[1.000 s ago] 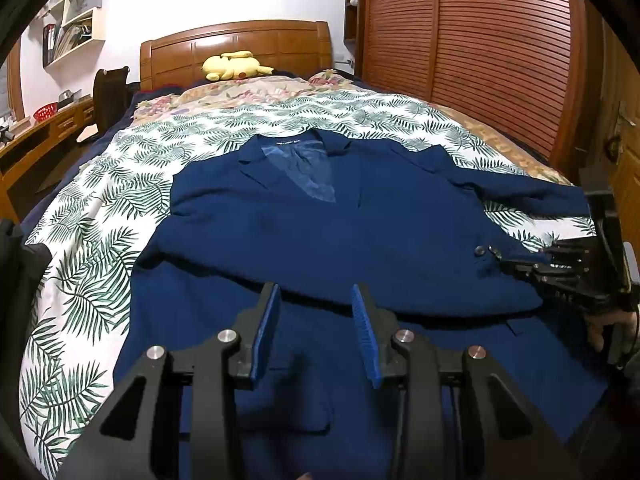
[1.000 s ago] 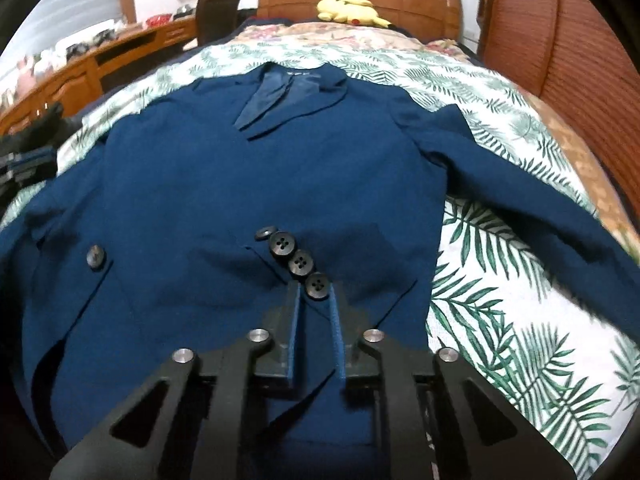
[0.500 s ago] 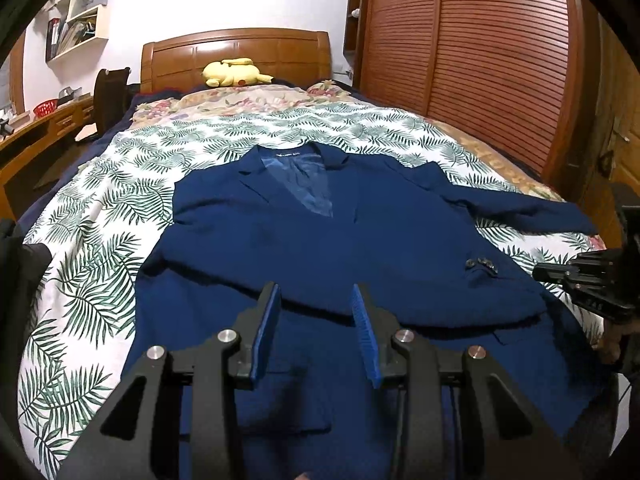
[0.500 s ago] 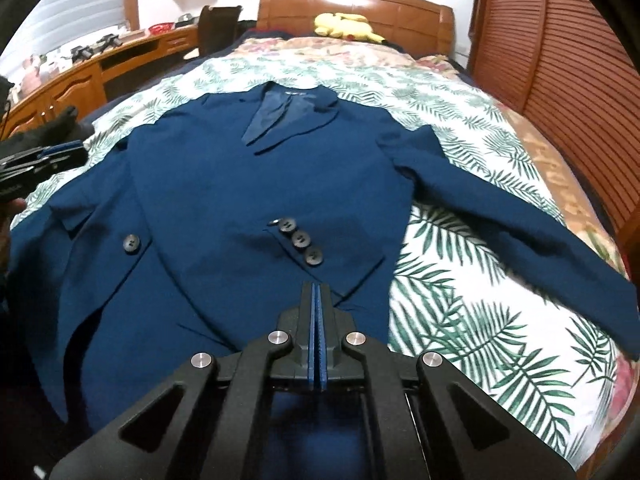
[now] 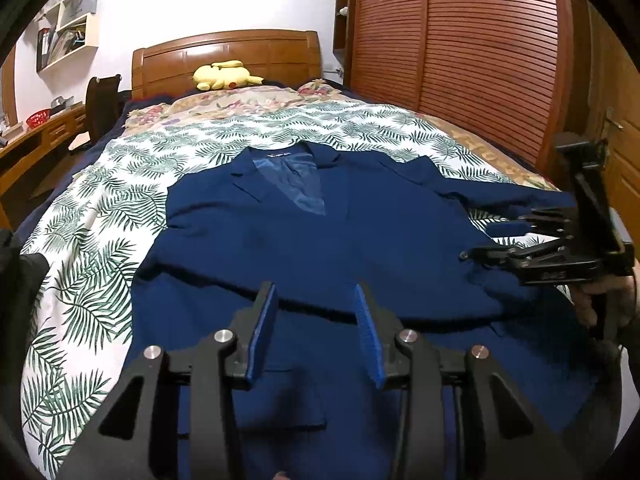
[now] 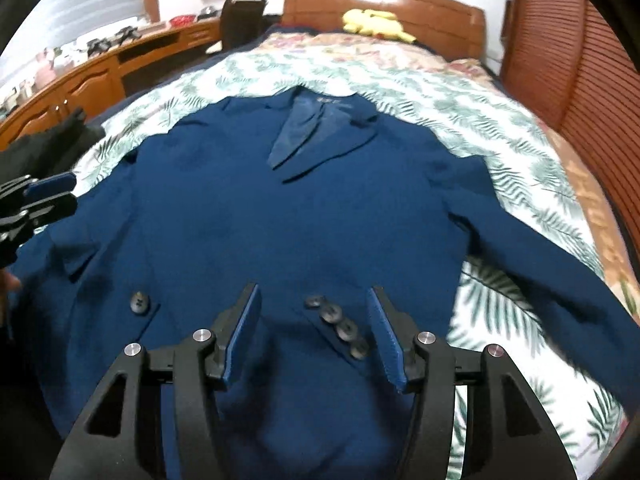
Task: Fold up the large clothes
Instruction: 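Reach the right tool to the other sleeve cuff and grasp it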
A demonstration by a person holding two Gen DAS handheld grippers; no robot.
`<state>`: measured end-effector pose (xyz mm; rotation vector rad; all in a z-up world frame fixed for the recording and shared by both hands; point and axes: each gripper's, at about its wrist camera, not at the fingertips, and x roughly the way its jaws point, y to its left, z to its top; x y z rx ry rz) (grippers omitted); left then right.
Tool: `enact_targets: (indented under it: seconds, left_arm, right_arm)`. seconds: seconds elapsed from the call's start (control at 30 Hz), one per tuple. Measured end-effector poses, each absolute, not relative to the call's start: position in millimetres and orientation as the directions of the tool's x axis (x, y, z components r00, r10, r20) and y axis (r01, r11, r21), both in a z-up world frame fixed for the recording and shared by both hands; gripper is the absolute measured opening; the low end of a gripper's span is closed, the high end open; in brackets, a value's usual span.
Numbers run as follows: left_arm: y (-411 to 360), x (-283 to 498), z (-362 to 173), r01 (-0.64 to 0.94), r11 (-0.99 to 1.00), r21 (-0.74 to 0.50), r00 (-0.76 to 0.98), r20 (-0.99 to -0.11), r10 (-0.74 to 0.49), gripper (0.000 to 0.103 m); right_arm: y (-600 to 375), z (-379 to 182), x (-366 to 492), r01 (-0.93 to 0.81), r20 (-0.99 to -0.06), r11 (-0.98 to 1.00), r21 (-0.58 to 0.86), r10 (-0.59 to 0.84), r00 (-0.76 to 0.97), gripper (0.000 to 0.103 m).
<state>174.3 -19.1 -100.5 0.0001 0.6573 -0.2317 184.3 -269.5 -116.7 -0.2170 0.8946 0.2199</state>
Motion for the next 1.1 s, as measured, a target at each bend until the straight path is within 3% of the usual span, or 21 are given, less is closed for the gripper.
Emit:
enact_targets:
  seconds: [0.2,0.4,0.73,1.1]
  left_arm:
    - [-21.6,172.7,-100.1,0.225,0.971,-0.077,0.763,-0.606,-0.225,0.039]
    - [-21.6,174.1,-100.0,0.220,0.972,-0.085,0.763,-0.606,-0.226,0.040]
    - [-30.5,179.1,-102.2,0.237,0.968,-0.081,0.755,-0.612,-0.236,0.042]
    - [-33.7,179.6,-102.6,0.249,0.965,-0.087,0.752,-0.610,-0.249,0.044]
  right_arm:
    - [-272.1,-159.1,198.4,-0.296,-0.863,0.952,-0.080,0.083,0.498,0.057]
    - [-276.4,-162.4,194.4,-0.288,-0.849,0.956,-0.062,0.101,0.518,0.058]
    - [-314.0,-123.7,156.6,-0.222,-0.812,0.973,-0.065,0.078,0.578,0.059]
    - [-430.9,-82.4,122.7,0.024,-0.780,0.984,-0.176,-0.155,0.607,0.059]
